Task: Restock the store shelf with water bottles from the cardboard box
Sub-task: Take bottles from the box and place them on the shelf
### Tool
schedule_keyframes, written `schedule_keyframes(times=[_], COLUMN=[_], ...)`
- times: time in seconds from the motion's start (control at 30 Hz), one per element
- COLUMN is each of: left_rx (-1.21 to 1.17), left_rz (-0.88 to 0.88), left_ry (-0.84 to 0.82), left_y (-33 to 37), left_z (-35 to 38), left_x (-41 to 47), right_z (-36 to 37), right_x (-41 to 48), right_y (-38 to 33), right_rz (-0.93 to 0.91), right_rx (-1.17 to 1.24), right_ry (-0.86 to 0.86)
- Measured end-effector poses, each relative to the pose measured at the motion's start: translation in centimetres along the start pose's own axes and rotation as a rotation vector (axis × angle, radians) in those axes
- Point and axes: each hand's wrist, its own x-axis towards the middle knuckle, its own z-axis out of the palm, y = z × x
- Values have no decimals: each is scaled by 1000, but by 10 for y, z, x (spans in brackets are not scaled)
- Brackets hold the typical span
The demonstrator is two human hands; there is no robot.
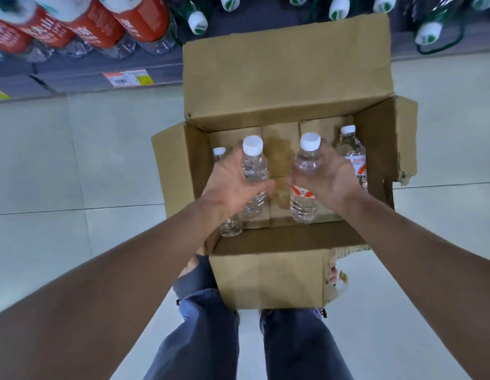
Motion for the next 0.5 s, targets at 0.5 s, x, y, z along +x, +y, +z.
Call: schedule_keyframes(times=[0.5], left_rx=[23], left_rz=[294], left_ry=[114], left_y=[174], left_z=[-308], left_x=[-210], right_z=[-75], right_x=[-260], right_y=[-362], right_rz=[-328], right_rx=[-194], right_ry=[52])
